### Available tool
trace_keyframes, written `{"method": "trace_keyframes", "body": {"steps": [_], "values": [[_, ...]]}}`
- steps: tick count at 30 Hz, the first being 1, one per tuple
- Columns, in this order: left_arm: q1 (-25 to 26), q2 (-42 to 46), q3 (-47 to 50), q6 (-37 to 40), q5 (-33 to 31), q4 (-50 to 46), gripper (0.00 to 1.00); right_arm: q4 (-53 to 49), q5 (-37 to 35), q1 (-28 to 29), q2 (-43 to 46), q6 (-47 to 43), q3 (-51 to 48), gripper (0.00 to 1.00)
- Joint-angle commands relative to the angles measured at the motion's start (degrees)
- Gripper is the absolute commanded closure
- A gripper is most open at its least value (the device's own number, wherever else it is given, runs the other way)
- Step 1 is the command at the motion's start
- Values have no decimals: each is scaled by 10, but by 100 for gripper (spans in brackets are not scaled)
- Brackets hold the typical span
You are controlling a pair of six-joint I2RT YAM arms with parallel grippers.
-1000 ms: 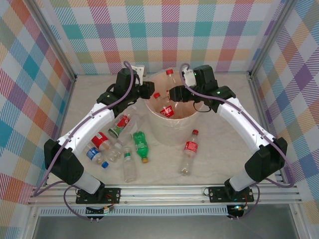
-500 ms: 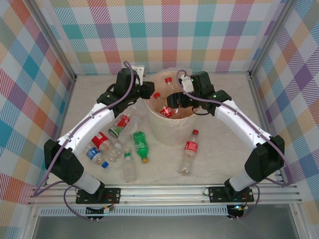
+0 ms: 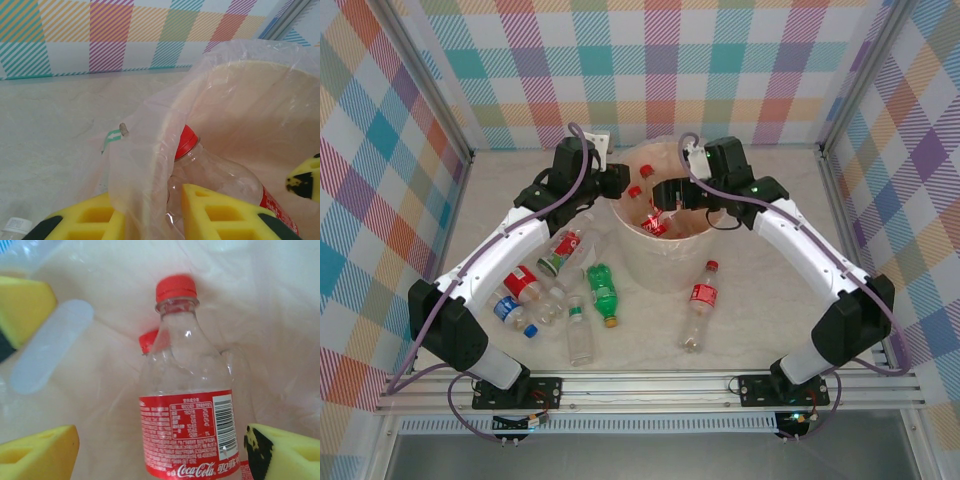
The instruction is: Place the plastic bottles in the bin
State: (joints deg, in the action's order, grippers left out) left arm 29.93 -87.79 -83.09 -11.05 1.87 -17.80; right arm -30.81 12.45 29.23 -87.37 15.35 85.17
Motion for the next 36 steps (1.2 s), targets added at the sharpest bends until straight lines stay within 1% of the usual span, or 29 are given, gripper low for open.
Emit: {"method": "trace_keyframes", "body": {"steps": [1, 6, 11, 15, 18, 23, 25, 28, 31, 34, 36], "values": [[23, -27, 33, 19, 15, -111, 71, -19, -2, 3, 37, 15, 39, 14], [22, -28, 34, 19, 16, -111, 71, -83, -45, 3, 85, 33, 75, 14], [22, -32, 32, 19, 16, -112, 71, -199, -142, -3, 152, 52, 108, 11], [23, -36, 32, 24, 6, -115, 71, -267, -153, -35, 197, 75, 107, 11], [23, -36, 31, 26, 2, -115, 71, -287, -145, -74, 241, 93, 64, 11], [23, -37, 33, 29, -8, -115, 71, -295, -110, -153, 310, 118, -38, 12], [22, -38, 33, 30, -8, -115, 71, -296, -105, -171, 335, 129, -74, 12], [23, -38, 33, 30, -8, -115, 71, -288, -108, -186, 369, 150, -131, 7], [23, -38, 34, 30, -10, -115, 72, -258, -95, -187, 380, 169, -196, 4], [23, -37, 34, 32, -16, -114, 72, -196, -54, -187, 398, 198, -279, 3], [22, -36, 34, 32, -16, -114, 72, -138, -18, -187, 415, 233, -345, 4]]}}
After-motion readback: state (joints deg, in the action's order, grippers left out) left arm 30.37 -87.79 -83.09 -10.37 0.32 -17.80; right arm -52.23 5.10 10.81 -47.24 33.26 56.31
